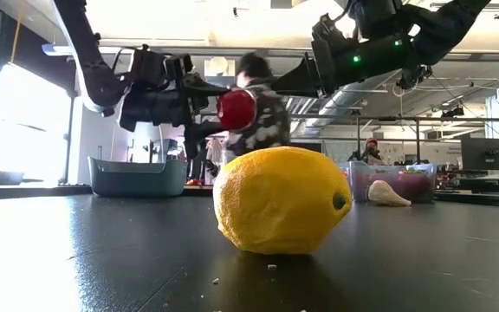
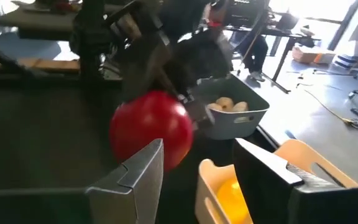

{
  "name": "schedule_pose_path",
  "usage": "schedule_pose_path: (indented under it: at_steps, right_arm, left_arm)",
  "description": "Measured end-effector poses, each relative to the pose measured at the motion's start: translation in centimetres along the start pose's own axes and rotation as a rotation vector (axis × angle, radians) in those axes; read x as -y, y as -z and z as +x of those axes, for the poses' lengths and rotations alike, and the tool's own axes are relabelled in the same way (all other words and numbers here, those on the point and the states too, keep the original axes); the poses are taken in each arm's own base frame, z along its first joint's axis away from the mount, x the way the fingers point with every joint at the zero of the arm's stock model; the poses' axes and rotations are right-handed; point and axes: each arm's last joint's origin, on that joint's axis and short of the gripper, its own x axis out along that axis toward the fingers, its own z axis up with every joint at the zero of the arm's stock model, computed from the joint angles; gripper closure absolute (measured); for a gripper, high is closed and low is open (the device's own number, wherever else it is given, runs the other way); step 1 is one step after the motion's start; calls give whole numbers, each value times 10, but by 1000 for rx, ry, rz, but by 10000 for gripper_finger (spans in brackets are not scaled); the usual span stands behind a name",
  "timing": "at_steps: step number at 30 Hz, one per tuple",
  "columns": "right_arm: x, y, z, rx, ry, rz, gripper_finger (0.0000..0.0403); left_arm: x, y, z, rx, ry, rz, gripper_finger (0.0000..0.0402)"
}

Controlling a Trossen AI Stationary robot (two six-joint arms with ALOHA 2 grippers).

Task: Sort produce into baskets
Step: Put the red tomato into the transparent bin

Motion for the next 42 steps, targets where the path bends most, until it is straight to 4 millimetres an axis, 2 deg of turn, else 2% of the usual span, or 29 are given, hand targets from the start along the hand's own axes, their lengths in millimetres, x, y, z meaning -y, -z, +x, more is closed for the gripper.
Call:
schedule_pose_path:
  at_steps: [4, 9, 13, 17, 22, 26, 42]
  right_arm:
    - [-5, 1, 0, -19, -19, 32, 200]
    - [-11, 3, 3, -35, 33, 131, 148]
    - [-17, 1, 14, -50, 40, 124, 108]
    - [-25, -7, 26, -46, 18, 97, 85]
    - [-31, -23, 34, -20, 0, 50, 76]
    - [-34, -28, 35, -13, 26, -3, 75]
    - [-33, -29, 35, -9, 49, -116, 75]
  left_arm:
    - [2, -5, 3, -9, 33, 6, 174]
    - [0, -9, -1, -6, 39, 39, 174]
    - [-4, -14, -8, 9, 28, 42, 174]
    - [-7, -17, -13, 14, 25, 25, 174]
    - [-7, -17, -15, -4, 43, 15, 175]
    - [-7, -17, -15, -17, 60, 26, 175]
    - [7, -35, -7, -3, 140, 110, 175]
